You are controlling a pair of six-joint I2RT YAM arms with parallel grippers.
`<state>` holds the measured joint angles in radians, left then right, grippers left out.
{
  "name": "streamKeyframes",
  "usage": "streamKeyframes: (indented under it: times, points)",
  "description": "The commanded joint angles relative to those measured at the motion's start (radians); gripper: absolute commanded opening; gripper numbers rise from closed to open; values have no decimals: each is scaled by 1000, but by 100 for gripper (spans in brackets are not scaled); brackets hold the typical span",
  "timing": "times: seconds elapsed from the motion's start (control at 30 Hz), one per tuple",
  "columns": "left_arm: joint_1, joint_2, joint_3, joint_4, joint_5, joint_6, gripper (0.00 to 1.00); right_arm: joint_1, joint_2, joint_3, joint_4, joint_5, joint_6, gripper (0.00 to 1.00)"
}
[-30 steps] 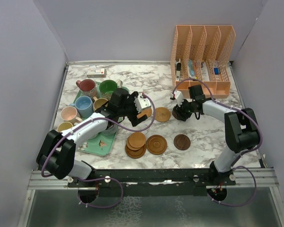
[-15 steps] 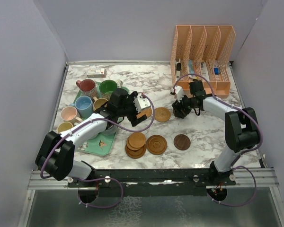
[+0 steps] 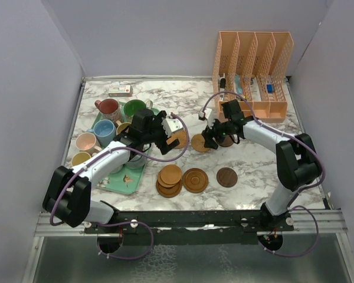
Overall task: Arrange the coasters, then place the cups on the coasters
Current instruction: Move the coaster to the center of the board.
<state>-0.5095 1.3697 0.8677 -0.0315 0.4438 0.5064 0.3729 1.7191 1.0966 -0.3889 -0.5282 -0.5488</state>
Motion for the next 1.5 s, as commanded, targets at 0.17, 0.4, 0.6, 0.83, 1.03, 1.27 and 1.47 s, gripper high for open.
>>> streamKeyframes:
  times: [0.17,0.4,0.6,0.83,1.03,1.27,1.47]
  points:
    - [38,-37,-6,26,24,-23,98,106,108,69,30,86,15,62]
    - [44,-44,-7,27,28,-25,98,109,170,104,46,209,17,60]
    - [46,-47,-10,31,29,-23,98,110,208,127,48,252,11,59]
    - [48,-49,-18,40,28,-17,98,110,220,142,15,191,4,58]
    - [47,-44,-19,41,30,-16,98,110,215,155,-5,152,-2,58]
    - [49,-44,-20,41,29,-15,98,109,139,152,-15,153,-13,63]
    - [49,-44,-19,41,30,-16,98,108,1,93,-44,136,-39,66]
